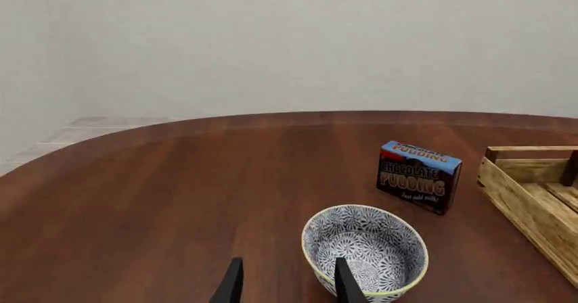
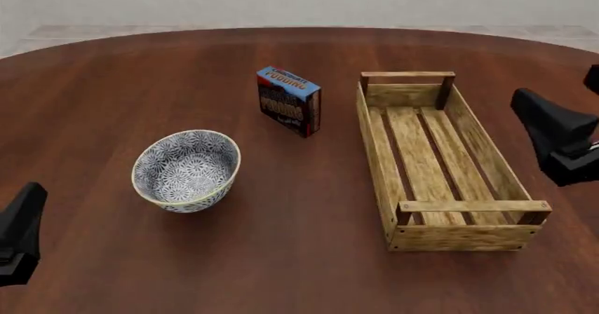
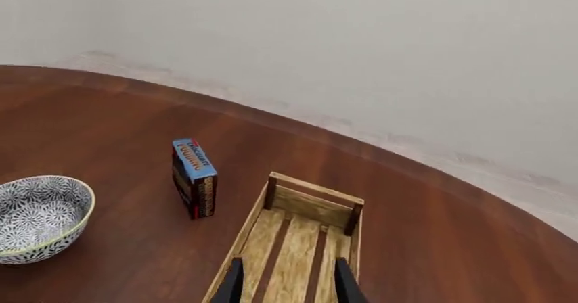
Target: Pick up the bowl on the left and put it in the tray.
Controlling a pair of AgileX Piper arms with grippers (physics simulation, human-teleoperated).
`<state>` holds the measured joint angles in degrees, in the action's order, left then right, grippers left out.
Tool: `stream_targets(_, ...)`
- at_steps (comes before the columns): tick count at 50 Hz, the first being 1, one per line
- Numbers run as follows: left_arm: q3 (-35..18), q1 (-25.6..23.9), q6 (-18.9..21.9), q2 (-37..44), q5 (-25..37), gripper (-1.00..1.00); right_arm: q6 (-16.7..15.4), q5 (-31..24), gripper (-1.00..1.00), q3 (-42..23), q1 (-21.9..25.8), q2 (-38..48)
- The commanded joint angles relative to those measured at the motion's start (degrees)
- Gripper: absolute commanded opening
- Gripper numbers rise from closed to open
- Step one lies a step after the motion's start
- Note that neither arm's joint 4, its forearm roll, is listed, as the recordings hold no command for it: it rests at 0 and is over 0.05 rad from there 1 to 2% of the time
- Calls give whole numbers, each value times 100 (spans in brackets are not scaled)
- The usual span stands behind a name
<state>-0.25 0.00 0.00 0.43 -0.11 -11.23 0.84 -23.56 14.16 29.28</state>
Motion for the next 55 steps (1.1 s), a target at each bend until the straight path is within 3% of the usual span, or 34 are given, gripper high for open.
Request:
stream_targets(1, 0, 0, 0, 0, 0, 100, 189, -487, 100, -929, 756, 781)
stream_targets(3, 0, 0, 0, 0, 0, 100, 399, -642, 100, -1129, 1088, 857)
stream_targets(9, 0, 0, 0, 0, 0, 100, 272, -854, 100, -1438, 1174, 947)
stream_targets(12, 0, 0, 0, 0, 0, 100, 382, -990, 100, -1659, 1399, 1077)
stream_targets(14, 0, 0, 0, 0, 0, 100, 797, -1049, 100, -1792, 1759, 1293)
stream_targets(16, 0, 0, 0, 0, 0, 100, 809, -1037, 100, -1797, 1772, 1312)
stream_targets(17, 0, 0, 0, 0, 0, 100, 1024, -1036, 100, -1828, 1968, 1404)
stream_targets(43, 0, 0, 0, 0, 0, 100, 868, -1400, 100, -2795, 2947, 2422)
stream_targets(55, 0, 0, 0, 0, 0, 100, 1049, -1411, 100, -3173, 3334, 2954)
